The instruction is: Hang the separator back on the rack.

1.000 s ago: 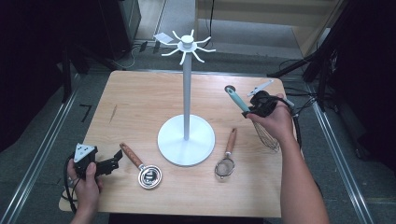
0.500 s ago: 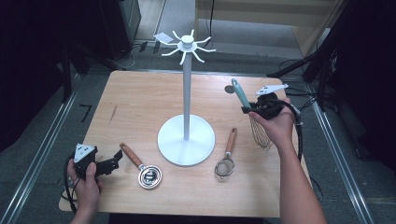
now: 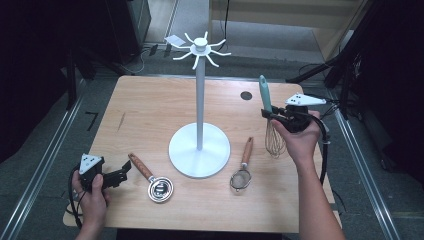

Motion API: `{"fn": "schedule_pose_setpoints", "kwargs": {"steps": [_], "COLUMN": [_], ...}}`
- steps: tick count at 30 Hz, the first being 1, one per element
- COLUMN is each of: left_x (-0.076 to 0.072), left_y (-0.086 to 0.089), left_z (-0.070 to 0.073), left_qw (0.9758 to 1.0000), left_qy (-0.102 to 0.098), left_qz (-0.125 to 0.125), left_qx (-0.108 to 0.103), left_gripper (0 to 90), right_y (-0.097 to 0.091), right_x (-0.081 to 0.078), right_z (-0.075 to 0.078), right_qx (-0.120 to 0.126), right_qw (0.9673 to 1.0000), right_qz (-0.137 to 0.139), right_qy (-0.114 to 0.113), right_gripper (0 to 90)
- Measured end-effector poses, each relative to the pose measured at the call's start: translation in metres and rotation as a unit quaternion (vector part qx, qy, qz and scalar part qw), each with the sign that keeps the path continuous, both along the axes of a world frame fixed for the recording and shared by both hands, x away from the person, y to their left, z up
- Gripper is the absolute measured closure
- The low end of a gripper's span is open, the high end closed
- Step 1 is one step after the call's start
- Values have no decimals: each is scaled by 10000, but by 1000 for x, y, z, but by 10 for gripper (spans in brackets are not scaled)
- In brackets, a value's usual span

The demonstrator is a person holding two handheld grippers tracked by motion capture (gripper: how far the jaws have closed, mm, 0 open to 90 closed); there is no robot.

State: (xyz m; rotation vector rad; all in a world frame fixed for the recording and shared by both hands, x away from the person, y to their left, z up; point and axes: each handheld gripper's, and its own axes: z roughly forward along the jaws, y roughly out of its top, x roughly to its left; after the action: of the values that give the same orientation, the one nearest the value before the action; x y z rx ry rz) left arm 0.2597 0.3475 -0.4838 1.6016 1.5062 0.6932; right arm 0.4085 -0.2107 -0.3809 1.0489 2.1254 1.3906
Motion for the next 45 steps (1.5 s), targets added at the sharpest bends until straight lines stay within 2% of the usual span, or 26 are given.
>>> {"fn": "schedule_pose_setpoints", "kwargs": {"steps": [2, 4, 5, 10, 15, 21, 29, 37, 45], "left_x": [0, 0, 0, 0, 0, 0, -1, -1, -1], "left_y": [0, 0, 0, 0, 0, 0, 0, 0, 0], "left_z": [0, 0, 0, 0, 0, 0, 0, 0, 0], "left_qw": [10000, 10000, 10000, 10000, 10000, 10000, 10000, 10000, 10000], "left_qy": [-1, -1, -1, 1, 4, -16, -27, -38, -35], "left_qz": [-1, -4, -2, -7, -9, -15, -16, 1, 4], "left_qx": [3, 2, 0, 12, 19, 8, 14, 44, 38], "left_gripper": [0, 0, 0, 0, 0, 0, 0, 0, 0], "right_y": [-1, -1, -1, 0, 6, 15, 28, 40, 58], "right_x": [-5, -7, -12, -20, -30, -37, -48, -58, -73], "right_z": [3, 4, 8, 15, 26, 33, 41, 47, 56], "right_qx": [180, 238, 331, 400, 623, 718, 1059, 1171, 1338], "right_qw": [9998, 9995, 9990, 9980, 9956, 9942, 9907, 9887, 9849], "right_qz": [-25, -35, -76, -136, -148, -97, -62, 14, 148], "right_qy": [-127, -183, -306, -473, -687, -790, -854, -938, -1090], "right_gripper": [710, 709, 709, 709, 710, 709, 709, 708, 708]}}
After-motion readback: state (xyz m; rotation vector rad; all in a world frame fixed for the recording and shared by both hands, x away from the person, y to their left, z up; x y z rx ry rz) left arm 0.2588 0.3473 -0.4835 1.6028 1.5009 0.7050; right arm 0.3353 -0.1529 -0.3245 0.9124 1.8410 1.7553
